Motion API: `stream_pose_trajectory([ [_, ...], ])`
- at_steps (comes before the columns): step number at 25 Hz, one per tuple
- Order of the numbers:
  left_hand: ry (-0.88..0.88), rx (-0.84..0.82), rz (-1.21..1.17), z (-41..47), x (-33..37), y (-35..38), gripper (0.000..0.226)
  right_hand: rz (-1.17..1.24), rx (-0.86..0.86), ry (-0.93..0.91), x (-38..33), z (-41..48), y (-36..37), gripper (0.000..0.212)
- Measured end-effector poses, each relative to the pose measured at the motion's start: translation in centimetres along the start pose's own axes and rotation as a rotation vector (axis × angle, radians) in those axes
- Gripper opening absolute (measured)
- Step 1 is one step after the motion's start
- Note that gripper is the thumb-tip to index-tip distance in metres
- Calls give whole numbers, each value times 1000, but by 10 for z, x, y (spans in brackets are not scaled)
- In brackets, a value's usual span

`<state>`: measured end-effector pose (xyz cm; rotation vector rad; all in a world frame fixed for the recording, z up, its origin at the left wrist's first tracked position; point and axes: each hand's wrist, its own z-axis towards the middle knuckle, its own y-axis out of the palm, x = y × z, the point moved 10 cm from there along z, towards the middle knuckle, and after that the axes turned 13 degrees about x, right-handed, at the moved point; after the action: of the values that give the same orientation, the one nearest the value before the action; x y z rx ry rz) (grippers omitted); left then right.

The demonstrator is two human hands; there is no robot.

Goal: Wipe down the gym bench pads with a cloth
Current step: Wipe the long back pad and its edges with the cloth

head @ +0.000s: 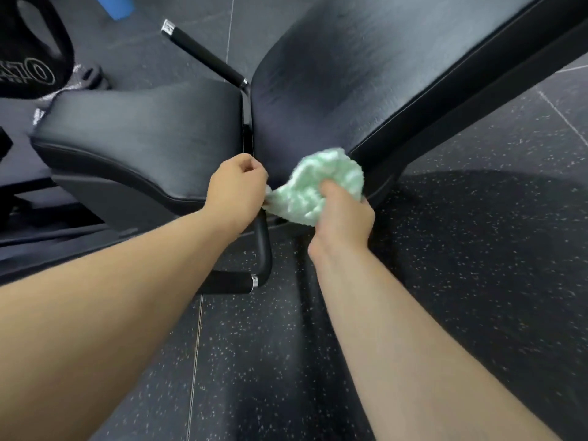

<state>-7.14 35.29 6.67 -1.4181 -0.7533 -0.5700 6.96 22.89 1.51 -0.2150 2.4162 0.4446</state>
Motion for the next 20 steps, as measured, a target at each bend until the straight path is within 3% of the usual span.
stream_pose_trajectory([
  [3,-44,-38,-139,8,13,4,26,-468,-49,-586,-17,-23,17,11],
  [5,-52,-41,-173,10,23,9,34,-566,-56,-757,-17,-26,25,13],
  [10,-1,-50,-198,10,24,9,40,-508,-19,-834,-32,-21,13,12],
  [15,141,-23,-159,9,62,9,38,-134,265,-859,-118,-6,-28,13],
  [17,162,-35,-177,6,76,11,37,-188,199,-891,-115,-11,-14,9],
  [20,169,-85,-200,-7,94,25,38,-408,47,-1124,-80,-31,10,17],
])
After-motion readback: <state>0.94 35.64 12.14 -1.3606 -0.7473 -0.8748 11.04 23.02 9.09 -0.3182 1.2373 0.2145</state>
